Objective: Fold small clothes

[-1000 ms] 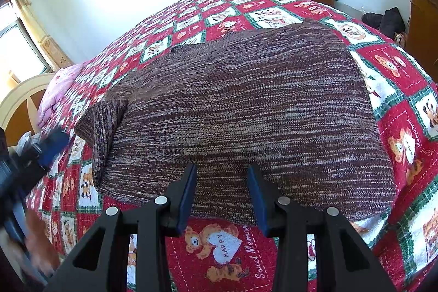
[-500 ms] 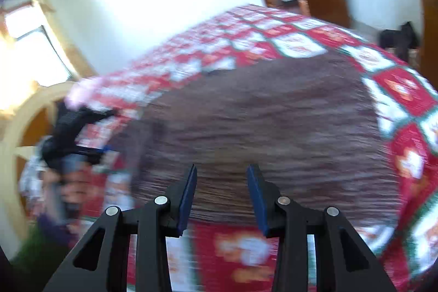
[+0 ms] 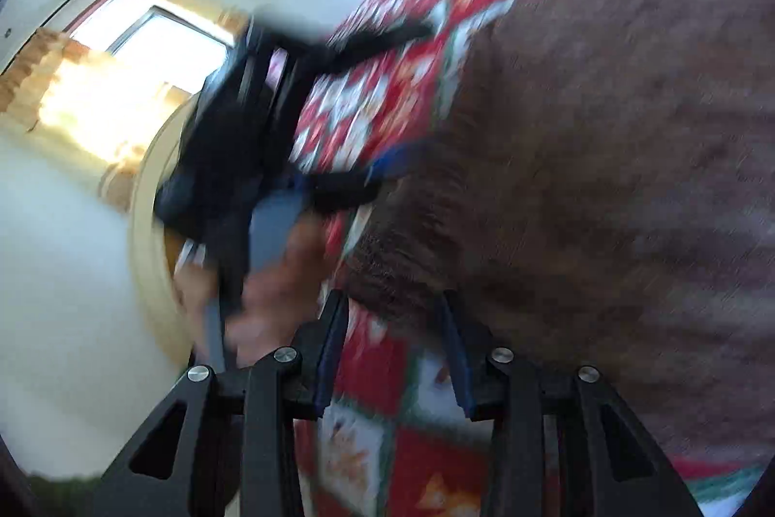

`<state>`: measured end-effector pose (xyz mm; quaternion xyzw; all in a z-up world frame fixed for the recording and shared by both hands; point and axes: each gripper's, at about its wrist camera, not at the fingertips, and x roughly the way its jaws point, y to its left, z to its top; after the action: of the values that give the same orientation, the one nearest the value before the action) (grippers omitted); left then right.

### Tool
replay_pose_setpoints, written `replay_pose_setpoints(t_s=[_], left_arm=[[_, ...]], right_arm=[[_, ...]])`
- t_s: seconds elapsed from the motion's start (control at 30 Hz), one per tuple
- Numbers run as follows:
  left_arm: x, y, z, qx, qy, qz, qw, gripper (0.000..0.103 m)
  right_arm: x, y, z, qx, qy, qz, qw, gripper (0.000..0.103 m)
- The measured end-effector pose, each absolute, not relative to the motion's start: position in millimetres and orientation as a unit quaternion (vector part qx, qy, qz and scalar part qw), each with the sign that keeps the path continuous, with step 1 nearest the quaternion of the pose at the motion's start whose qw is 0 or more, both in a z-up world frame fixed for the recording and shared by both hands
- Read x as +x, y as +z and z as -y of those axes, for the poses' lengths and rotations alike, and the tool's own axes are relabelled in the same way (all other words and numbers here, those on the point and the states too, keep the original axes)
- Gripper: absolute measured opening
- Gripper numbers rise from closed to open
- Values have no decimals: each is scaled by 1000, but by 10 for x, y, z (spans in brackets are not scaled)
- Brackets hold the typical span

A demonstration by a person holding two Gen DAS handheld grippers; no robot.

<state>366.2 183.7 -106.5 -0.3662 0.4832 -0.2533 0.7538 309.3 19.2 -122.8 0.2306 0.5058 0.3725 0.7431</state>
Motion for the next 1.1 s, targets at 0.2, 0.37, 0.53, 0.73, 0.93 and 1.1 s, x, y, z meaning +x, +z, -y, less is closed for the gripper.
replay_pose_setpoints(t_s=[0.2,0.37,0.53,0.73,0.93,1.1], left_arm=[[3670,-1043,-1691,-309,-256,-493,772,90],[3542,-1047,-1434,-253,-234,-491,800,51],[3482,-1050,-1373,-237,-196,-489,816,17],[3402,-711,-1073,-192,-178,-466,845,14],[3256,-302,-217,-118,-210,-438,866,11],[3164,-386,586,-68,-259,-446,854,4]], right_arm=[[2903,-1058,249,203,322,-473,794,40],[2833,-799,941,191,229,-429,853,40],[2878,-670,1488,191,159,-404,880,40],[3064,-711,2012,195,99,-405,888,40],[3148,-772,2229,220,91,-403,884,40],[3147,-908,2457,260,85,-401,874,40]])
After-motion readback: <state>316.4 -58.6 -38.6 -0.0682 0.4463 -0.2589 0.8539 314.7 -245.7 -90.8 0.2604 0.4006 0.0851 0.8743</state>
